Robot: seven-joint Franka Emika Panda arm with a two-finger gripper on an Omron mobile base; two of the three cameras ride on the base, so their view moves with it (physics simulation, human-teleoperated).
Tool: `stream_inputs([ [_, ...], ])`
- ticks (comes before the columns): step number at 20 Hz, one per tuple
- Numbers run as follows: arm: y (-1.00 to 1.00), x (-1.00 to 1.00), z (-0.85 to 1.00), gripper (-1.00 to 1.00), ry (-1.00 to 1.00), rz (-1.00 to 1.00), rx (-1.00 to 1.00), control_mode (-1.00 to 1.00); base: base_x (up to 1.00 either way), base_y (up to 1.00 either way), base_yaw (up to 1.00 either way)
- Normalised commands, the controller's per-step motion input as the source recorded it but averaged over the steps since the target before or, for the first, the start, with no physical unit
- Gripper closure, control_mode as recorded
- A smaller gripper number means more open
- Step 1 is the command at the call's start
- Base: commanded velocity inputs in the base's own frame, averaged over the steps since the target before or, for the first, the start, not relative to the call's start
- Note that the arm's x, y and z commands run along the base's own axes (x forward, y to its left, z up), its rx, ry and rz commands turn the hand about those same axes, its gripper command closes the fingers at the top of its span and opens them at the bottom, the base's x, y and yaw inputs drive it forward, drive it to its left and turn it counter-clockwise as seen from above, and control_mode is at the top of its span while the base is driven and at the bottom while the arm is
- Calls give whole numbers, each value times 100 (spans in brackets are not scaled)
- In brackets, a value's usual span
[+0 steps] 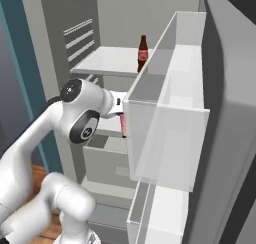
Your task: Open the fridge, grab two sodas, and place both sodas inside the bowl with ice on the dining counter.
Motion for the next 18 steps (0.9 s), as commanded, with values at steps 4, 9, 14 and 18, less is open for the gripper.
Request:
stream_inputs([
  [4, 29, -80, -20, 100, 4, 0, -5, -100, 0, 0, 0],
  [9, 21, -49, -32, 100, 3, 4, -15, -100, 0, 0, 0],
  [14, 2, -35, -19, 100, -1, 1, -1, 100, -30, 26, -1],
  [18, 0, 0, 0, 100, 0, 0, 0, 100, -67, 98, -8],
])
